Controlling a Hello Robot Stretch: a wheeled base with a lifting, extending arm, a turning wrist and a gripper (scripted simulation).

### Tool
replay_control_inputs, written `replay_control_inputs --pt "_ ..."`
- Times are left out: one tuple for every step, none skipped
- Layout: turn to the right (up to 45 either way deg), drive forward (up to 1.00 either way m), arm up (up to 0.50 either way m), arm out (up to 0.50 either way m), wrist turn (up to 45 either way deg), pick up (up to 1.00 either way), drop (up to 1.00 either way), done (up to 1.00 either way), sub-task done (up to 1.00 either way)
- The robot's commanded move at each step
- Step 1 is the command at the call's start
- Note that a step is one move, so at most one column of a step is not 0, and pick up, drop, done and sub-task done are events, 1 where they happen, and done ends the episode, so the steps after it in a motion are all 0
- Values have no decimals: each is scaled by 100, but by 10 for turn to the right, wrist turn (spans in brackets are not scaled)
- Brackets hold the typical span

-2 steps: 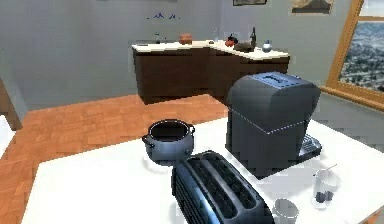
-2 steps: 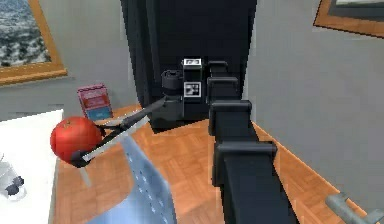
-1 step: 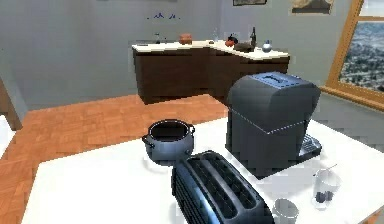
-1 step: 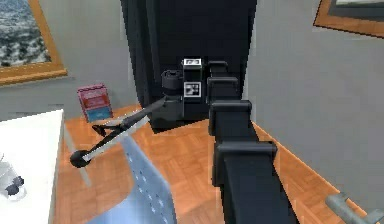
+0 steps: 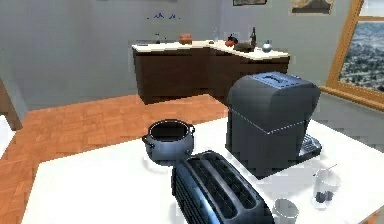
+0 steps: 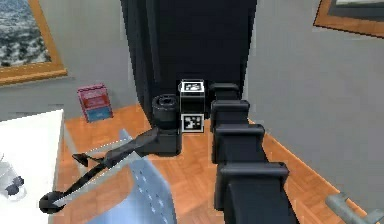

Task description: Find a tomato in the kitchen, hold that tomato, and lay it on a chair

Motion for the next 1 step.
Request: replay_control_inputs --pt "0 0 0 0 0 0 0 100 0"
